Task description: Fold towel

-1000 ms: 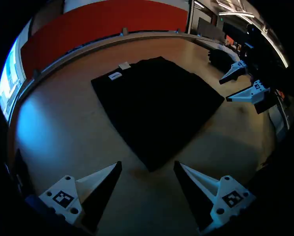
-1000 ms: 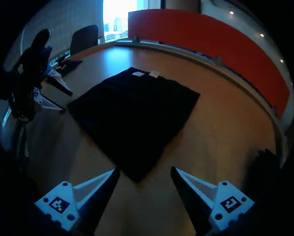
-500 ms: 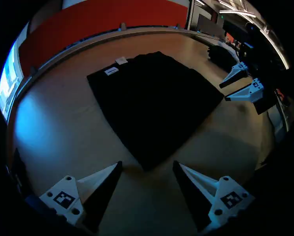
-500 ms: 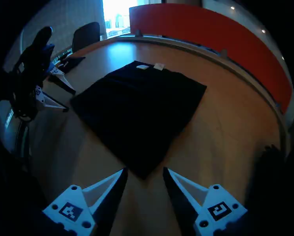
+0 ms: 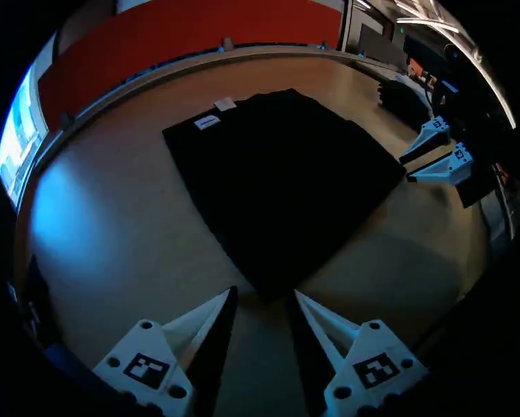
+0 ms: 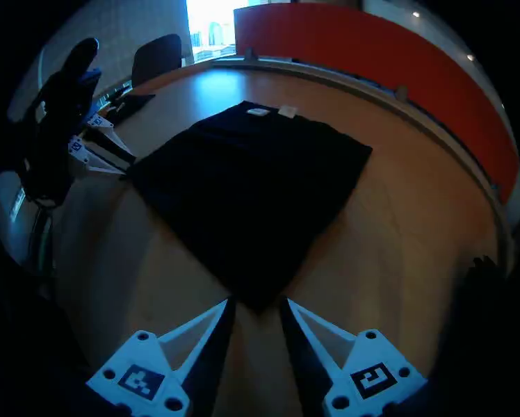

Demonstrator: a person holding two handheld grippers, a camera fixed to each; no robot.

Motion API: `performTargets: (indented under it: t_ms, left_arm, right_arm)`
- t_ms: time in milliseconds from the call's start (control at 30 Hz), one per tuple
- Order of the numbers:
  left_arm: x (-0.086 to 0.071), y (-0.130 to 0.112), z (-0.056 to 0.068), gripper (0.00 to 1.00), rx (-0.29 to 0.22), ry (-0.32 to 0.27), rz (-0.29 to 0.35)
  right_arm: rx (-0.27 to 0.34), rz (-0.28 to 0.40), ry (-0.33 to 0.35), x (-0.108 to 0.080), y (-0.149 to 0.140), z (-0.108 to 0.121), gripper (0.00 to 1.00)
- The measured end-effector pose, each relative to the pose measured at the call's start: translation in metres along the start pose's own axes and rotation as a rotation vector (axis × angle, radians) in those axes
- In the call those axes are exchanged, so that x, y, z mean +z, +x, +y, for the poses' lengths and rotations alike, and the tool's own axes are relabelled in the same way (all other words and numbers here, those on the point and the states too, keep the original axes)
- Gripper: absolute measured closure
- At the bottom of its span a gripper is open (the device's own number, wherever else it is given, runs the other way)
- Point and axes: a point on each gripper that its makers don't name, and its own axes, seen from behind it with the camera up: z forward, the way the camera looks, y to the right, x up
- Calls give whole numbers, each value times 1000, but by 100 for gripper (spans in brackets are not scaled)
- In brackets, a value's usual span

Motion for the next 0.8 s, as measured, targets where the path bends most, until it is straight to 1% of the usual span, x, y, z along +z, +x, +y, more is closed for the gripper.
performTargets:
  t_ms: [67,133,367,500,633,700,800]
  left_arm:
    - [0,0,-2,69,-2,12,-4]
    - [1,0,-3,71,-3,20,-7]
    - [1,0,-2,71,12,27,-10]
    - [0,0,0,71,9,21,-12]
    - [-1,-2,6,71,15,7,-16]
    - [-1,-3,9,71,18,4,-17]
    - [-2,-3,9,72,14,11,-16]
  right_arm:
    - [-1,3,0,1,1,0,52]
    - [-2,5,0,1,1,0,52]
    - [1,8,-1,4,4,0,53]
    - [3,9,-11,4,5,2,62]
    - [3,10,-14,5,4,3,63]
    - [1,11,-17,5,4,4,67]
    - [-8,9,-20,5,4,5,69]
